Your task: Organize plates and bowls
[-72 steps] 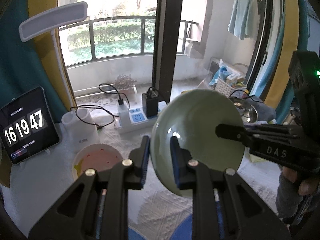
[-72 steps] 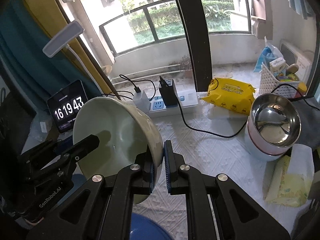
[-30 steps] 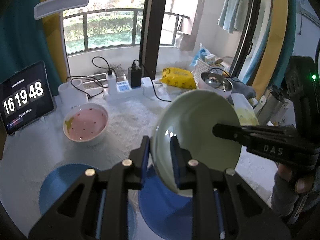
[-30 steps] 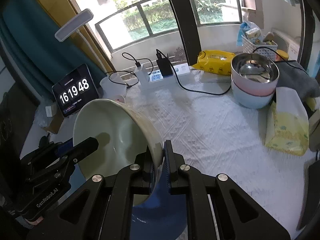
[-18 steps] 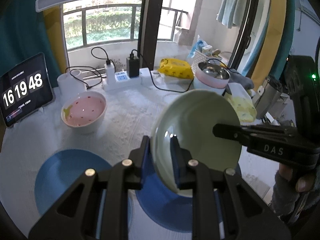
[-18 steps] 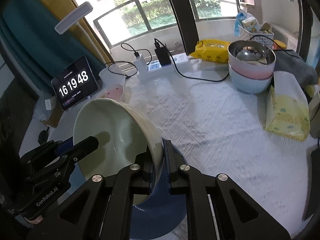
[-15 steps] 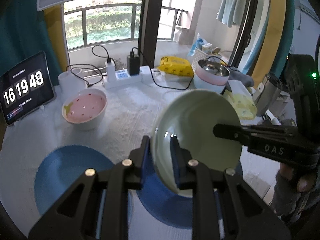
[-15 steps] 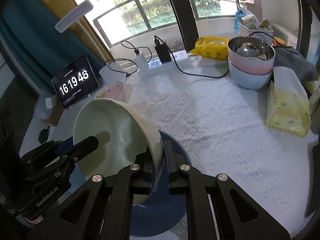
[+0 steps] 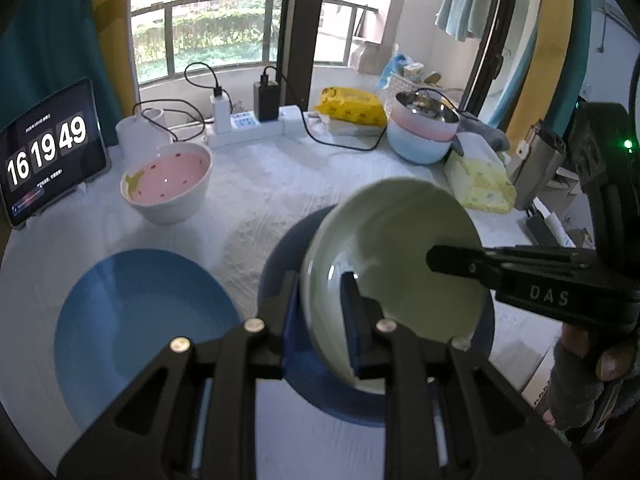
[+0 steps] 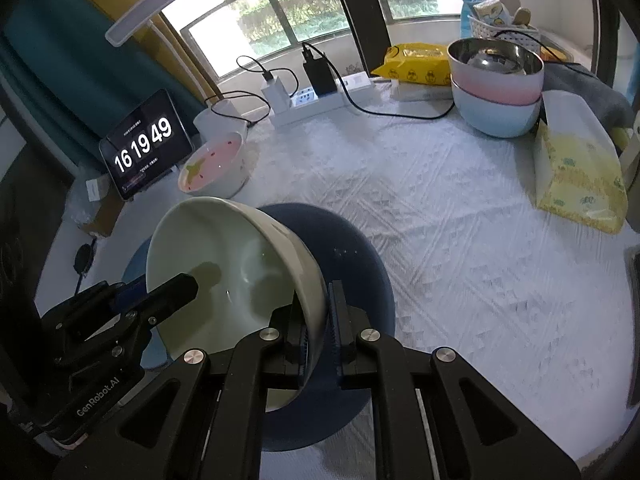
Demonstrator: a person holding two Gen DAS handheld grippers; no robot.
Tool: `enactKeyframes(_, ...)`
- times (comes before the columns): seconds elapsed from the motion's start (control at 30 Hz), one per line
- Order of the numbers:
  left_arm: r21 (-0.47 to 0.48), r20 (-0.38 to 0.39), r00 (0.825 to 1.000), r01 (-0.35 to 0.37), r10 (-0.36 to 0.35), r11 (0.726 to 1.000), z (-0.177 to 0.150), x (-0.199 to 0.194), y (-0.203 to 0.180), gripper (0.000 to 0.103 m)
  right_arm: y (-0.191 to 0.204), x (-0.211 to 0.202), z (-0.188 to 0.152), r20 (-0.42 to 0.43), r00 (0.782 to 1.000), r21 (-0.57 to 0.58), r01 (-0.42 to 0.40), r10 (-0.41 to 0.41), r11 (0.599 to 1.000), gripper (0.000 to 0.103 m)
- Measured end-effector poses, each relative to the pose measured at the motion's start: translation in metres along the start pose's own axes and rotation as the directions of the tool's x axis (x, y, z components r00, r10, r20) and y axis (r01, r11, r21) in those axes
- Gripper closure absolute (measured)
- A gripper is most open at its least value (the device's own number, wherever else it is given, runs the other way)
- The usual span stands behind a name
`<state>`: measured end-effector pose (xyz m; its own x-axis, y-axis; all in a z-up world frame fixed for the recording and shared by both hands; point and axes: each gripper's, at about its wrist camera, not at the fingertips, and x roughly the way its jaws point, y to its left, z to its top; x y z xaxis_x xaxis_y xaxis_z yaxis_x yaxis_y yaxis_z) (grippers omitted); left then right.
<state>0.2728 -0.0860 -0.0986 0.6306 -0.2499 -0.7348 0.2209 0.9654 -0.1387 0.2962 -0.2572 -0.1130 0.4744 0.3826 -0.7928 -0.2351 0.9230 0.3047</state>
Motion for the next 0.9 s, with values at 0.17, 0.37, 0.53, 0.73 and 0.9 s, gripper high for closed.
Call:
enactKeyframes(0.17,0.026,-0.005,1.000,-0.029,0.029,0.999,-0.007,0.001,-0.005,0.082,0.007,0.004,-0.007,-0.022,0.999,-0.043,0.032,-0.033,0.999,0.092)
enactKeyframes(0.37,0.049,-0.034,0.999,-0.032,0.034,0.998,-0.012,0.009,-0.008,0.082,0.005,0.013,-0.012,-0.055,0.996,-0.067,0.063,-0.067,0.996,0.092)
enactKeyframes(0.53,0.061,-0.055,0.998,-0.037,0.040,0.997,-0.015,0.016,-0.012,0.082,0.004,0.013,-0.012,-0.060,0.994,-0.084,0.083,-0.089,0.993,0.092)
enactKeyframes(0.73,0.068,-0.077,0.996,-0.035,0.040,0.997,-0.015,0.022,-0.015,0.080,0.002,0.013,-0.009,-0.066,0.993,-0.098,0.088,-0.095,0.991,0.091)
enactKeyframes(0.9,0.057,-0.075,0.997,-0.023,0.027,0.998,-0.015,0.019,-0.012,0.080,0.004,0.014,-0.007,-0.072,0.993,-0.110,0.082,-0.090,0.990,0.091)
